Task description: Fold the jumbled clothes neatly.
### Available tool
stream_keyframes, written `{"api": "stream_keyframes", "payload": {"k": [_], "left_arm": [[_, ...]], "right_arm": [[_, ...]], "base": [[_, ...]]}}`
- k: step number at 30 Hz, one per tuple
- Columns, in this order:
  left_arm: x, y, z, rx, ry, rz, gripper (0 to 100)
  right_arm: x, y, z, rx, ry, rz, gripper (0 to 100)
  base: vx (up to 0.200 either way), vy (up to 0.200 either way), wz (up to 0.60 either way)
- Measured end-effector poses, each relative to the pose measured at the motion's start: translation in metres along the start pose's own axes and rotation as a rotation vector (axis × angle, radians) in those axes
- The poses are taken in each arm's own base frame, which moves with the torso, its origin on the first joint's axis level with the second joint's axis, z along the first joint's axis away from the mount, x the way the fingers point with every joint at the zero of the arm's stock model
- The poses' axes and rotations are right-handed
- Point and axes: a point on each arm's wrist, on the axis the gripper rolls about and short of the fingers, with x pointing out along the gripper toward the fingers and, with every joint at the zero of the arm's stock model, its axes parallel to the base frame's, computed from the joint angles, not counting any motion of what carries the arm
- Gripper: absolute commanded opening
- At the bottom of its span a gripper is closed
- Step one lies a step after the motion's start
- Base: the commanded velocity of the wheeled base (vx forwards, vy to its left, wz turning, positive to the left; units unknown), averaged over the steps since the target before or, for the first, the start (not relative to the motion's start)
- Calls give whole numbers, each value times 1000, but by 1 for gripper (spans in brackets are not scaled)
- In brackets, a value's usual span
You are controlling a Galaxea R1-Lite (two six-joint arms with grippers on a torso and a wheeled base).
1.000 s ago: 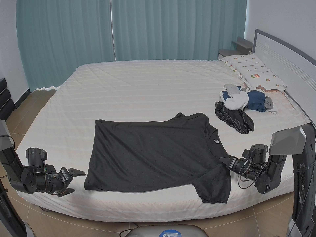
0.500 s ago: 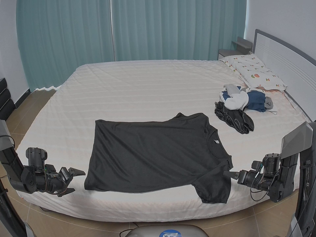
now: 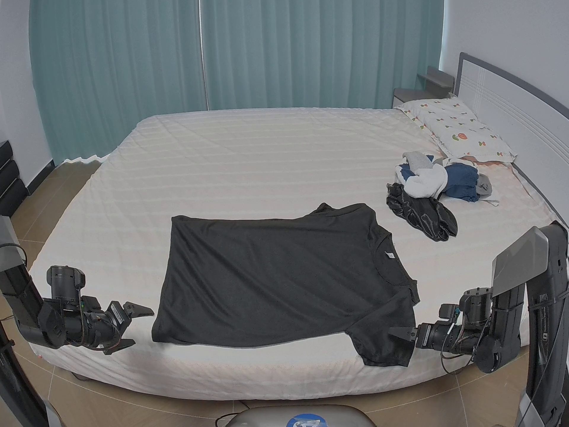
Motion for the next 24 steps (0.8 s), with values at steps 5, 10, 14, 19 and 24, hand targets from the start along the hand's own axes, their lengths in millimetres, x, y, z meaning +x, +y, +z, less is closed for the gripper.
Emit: {"api": "stream_keyframes", "payload": {"k": [5,10,14,19,24], "left_arm": [[0,0,0,0,0,0,100],[0,0,0,5,1,1,100],[0,-1,-3,13,4,6,100],[4,-7,-12,43,20,25,100],[8,-11,-23,81,0,94,100]], "right_arm": [[2,0,-1,-1,4,2,0],[2,0,-3,2,13,0,0],[-1,-2,-3,5,13,-8,0],[-10,-3,-4,19,24,-7,0],[-21,-2,-5,34,40,13,0]], "base": [[0,0,0],[0,0,0],[0,0,0],[0,0,0],[0,0,0]]}}
